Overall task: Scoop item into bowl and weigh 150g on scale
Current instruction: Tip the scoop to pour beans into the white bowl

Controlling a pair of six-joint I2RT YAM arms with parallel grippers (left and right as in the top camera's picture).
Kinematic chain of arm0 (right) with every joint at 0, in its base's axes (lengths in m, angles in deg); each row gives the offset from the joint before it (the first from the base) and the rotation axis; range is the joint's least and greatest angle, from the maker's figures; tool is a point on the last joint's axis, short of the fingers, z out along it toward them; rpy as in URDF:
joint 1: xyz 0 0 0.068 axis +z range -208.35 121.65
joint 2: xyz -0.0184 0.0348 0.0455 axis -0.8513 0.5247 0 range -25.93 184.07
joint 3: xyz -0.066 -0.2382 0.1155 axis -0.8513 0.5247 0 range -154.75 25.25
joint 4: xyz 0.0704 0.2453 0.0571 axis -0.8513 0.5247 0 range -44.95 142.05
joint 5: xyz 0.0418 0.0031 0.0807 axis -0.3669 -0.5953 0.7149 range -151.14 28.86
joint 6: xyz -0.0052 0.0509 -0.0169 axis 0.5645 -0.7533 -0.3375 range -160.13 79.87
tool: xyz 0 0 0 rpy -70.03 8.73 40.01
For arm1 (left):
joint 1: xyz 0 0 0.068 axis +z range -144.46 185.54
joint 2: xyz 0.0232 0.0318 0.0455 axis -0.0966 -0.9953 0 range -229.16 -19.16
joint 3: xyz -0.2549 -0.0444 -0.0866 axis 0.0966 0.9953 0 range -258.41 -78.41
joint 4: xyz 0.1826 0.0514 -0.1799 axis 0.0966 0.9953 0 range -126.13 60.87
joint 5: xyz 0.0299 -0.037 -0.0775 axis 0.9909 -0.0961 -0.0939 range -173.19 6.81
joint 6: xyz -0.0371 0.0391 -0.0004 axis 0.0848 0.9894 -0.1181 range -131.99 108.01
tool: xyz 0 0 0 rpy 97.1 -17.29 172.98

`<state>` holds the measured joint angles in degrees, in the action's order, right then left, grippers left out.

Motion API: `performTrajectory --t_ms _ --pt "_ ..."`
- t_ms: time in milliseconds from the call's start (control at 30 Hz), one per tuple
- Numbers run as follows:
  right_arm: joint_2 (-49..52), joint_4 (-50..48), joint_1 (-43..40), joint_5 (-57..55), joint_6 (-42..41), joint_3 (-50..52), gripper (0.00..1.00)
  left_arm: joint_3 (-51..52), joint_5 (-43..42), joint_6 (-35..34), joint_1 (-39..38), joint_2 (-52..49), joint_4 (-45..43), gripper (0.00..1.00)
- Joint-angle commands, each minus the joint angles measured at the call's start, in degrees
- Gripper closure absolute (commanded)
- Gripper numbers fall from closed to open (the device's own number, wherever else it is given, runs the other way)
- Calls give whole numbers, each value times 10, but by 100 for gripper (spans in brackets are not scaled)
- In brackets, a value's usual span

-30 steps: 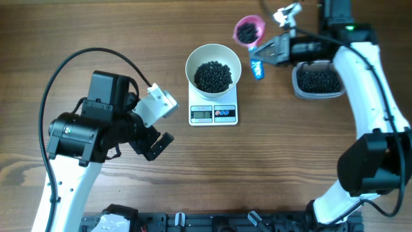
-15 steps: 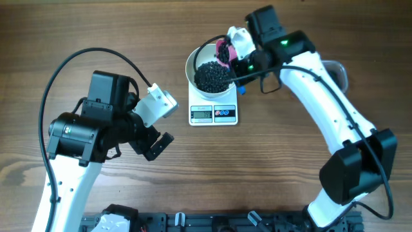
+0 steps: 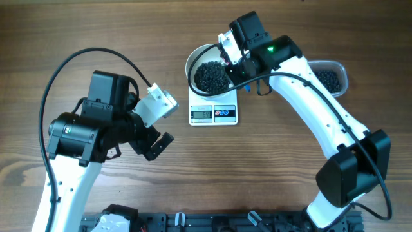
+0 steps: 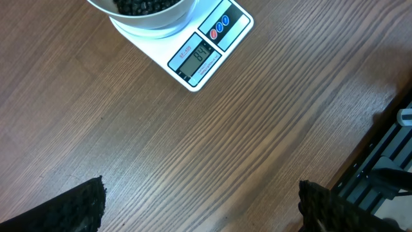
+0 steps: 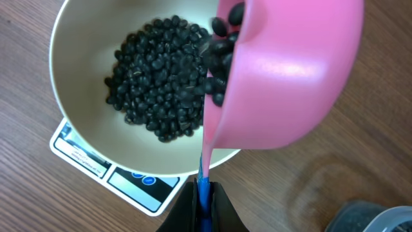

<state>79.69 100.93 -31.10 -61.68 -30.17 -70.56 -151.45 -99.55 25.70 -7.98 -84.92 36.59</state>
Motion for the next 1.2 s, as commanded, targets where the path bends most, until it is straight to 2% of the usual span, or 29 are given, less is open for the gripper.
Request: performTrajectory --t_ms 0,133,233,367,433,533,633,700,767,800,833,867,933,1000,1067,1133,1167 --pt "-16 -12 3 -16 5 -2 96 -3 -1 11 3 -2 0 0" --pt "-16 -12 3 -39 5 -2 96 -3 -1 11 3 -2 0 0" --pt "-16 -12 10 -7 10 -2 96 -3 -1 11 3 -2 0 0" --pt "-16 -17 18 -56 48 -2 96 -3 -1 11 3 -2 0 0" --pt "-16 -23 21 -26 40 -2 96 -3 -1 11 3 -2 0 0" --pt "-16 -27 21 -91 41 -2 96 -3 -1 11 3 -2 0 0" --pt "-16 -15 26 -16 50 -2 96 -3 -1 11 3 -2 0 0" --pt "-16 -14 28 -74 62 -2 96 -3 -1 11 3 -2 0 0" --pt "-16 -17 29 -30 52 -2 96 -3 -1 11 3 -2 0 0" --pt "-16 -12 31 -35 84 -2 96 -3 -1 11 3 -2 0 0" --pt "-16 -13 32 -71 103 -2 95 -3 -1 11 3 -2 0 0" --pt "-16 -21 32 -104 88 -2 96 -3 -1 11 3 -2 0 0" --pt "-16 -19 33 -58 72 -2 96 -3 -1 11 3 -2 0 0" --pt "-16 -17 33 -103 96 -2 96 -3 -1 11 3 -2 0 0" --pt "-14 -19 34 -50 88 -2 96 -3 -1 11 3 -2 0 0" --pt "-11 -14 38 -97 152 -2 96 -3 -1 11 3 -2 0 0" --pt "-10 -24 38 -126 139 -2 96 -3 -1 11 3 -2 0 0"
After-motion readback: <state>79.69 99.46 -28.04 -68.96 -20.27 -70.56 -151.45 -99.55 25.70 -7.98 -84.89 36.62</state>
